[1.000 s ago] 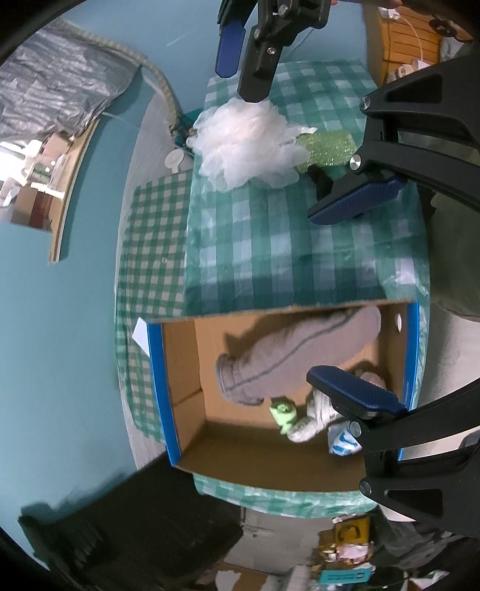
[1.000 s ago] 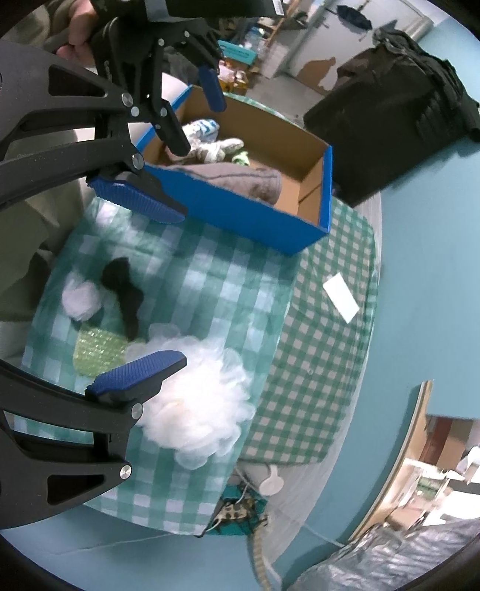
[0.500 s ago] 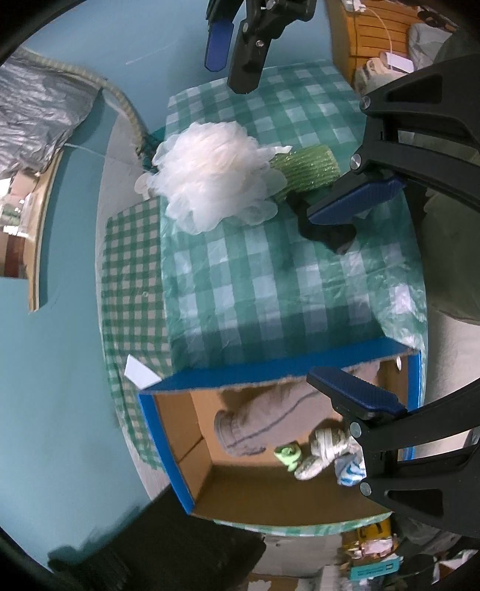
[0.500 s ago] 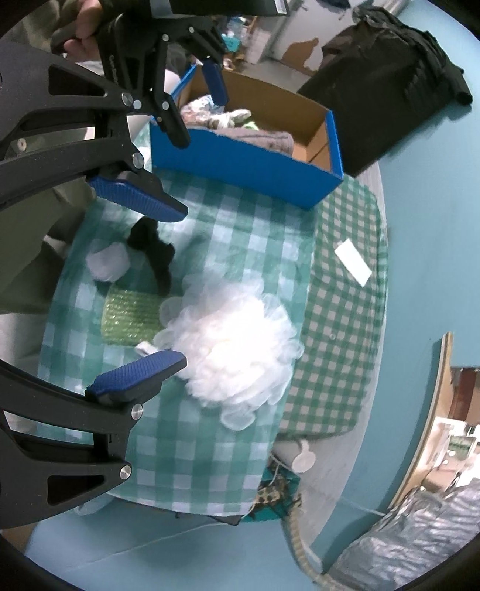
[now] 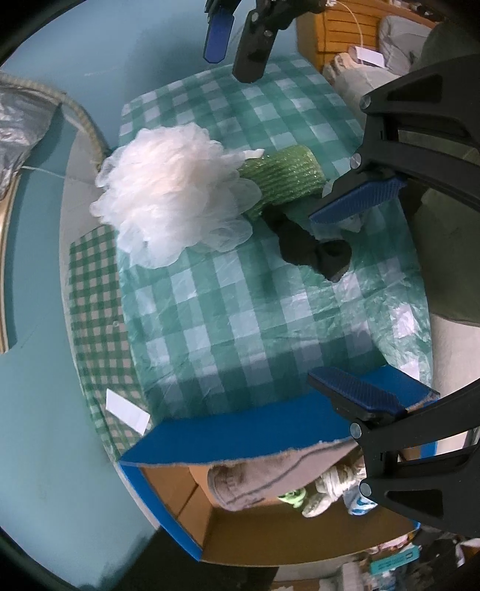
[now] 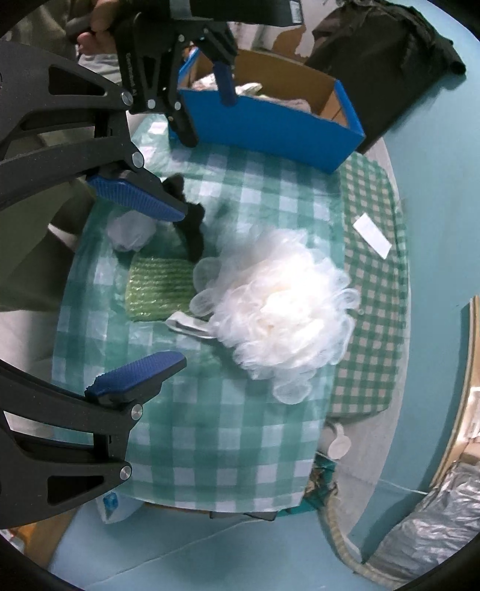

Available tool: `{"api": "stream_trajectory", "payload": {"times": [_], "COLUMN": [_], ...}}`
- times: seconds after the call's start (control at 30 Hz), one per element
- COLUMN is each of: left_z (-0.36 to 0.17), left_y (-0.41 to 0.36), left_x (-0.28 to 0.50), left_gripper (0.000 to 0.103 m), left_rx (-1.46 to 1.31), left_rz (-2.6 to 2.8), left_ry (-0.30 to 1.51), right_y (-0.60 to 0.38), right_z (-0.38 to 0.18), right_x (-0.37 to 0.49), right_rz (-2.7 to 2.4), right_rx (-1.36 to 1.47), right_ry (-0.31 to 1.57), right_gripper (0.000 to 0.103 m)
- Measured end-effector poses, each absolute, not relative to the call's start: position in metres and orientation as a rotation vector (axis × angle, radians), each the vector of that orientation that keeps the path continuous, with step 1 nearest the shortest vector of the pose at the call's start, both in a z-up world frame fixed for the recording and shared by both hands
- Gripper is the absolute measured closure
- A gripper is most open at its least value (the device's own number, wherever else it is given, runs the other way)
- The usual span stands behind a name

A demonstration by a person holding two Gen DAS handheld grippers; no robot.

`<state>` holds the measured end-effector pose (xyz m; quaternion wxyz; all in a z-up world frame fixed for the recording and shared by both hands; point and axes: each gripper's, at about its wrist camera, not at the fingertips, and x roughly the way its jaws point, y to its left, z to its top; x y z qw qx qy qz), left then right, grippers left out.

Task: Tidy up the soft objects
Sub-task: 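Lower the left tool to the black sock while the right lowers to the green mesh scrubber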

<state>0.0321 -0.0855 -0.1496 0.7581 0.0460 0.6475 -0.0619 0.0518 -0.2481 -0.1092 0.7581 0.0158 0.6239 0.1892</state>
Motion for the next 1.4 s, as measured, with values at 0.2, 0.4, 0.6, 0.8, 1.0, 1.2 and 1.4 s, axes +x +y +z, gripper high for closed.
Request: {"api": "stream_trajectory", "payload": {"times": [0.2, 0.4, 0.6, 0.8, 1.0, 1.2, 1.4], "left_z": [-0.168, -0.19, -0.216, -0.234, -0.248, -0.257, -0.267], "left_y": [-0.095, -0.103, -0.112, -0.115, -0.121, -0.126, -0.129], "left_x": [0.033, 0.038, 0.044, 0.048, 0.05, 0.052, 0.053], "left_gripper": [0.021, 0.02, 0.02, 0.02, 0.02, 0.02, 0.028], "left_rx": [0.118, 0.108, 0.125, 0.11, 0.131, 0.138, 0.146], "left_rz": [-0.181, -0.215, -0.247, -0.262, -0.265, -0.275, -0.293], "left_ry": [1.43, 1.456, 1.498, 1.519, 1.539, 1.543, 1.557], "right_y": [-0.247, -0.244, -0.245, -0.248, -0.248, -0.245, -0.242], "right_z": [-0.135, -0.157, -0.175, -0.184, -0.19, -0.204, -0.21], "right_x": [0.047, 0.045, 0.041, 0.039, 0.039, 0.037, 0.037], "right_rz": [0.417, 0.425, 0.416, 0.393, 0.389, 0.382, 0.376], "right_rx": [0.028, 0.017, 0.027, 0.038, 0.041, 0.036, 0.039], "right_ry": [1.388, 1.394, 1.42, 1.446, 1.454, 1.482, 1.494], "right_gripper": [0.03, 0.03, 0.03, 0.03, 0.03, 0.03, 0.03]}}
